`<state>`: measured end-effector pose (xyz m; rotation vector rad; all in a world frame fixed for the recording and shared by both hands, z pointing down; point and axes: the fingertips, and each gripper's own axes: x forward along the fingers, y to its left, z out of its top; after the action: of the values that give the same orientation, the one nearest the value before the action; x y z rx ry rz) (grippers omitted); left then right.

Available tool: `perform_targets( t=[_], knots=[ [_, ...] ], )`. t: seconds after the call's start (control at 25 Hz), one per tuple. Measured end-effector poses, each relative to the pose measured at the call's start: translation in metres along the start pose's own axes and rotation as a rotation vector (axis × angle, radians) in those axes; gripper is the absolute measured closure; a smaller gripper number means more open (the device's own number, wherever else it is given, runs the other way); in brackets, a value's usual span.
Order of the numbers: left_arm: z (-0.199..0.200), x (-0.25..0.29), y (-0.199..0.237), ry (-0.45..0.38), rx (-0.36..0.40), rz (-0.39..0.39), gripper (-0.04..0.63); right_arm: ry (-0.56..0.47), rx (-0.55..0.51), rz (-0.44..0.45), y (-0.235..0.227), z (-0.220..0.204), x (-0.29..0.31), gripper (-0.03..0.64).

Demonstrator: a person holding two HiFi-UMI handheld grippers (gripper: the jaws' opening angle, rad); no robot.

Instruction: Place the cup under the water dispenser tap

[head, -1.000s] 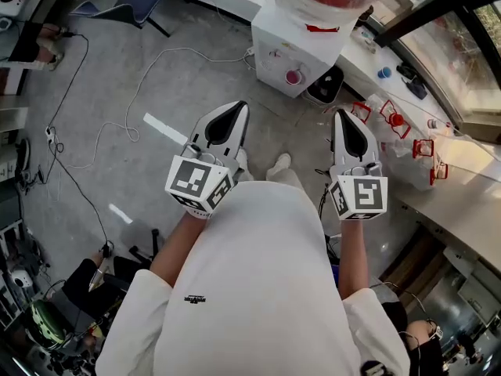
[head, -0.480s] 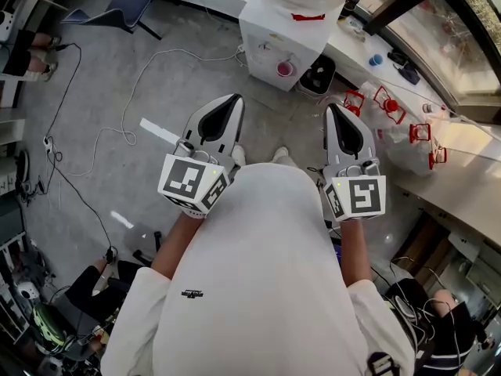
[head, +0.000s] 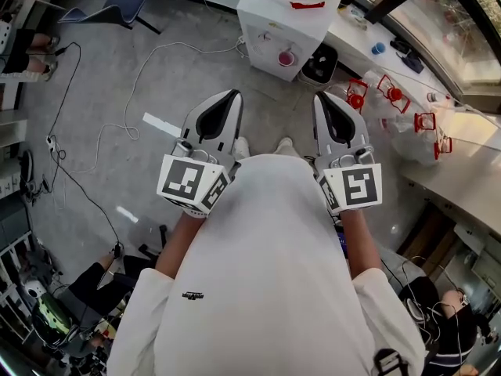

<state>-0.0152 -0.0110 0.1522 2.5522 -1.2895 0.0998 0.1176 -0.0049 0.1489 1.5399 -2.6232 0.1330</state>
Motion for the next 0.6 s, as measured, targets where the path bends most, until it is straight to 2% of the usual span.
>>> perform_targets(
  t=[0.36, 0.6],
  knots=[
    [-0.003, -0.001, 0.001, 0.015, -0.014, 0.009, 0.589, 0.013, 0.021, 0.059, 0.021, -0.002, 0.006, 0.607],
    [-0.001, 0.001, -0.005, 0.02, -0.006, -0.01, 0.589, 0.015, -0.022, 0.072, 0.026, -0.006, -0.001, 0.607]
  ],
)
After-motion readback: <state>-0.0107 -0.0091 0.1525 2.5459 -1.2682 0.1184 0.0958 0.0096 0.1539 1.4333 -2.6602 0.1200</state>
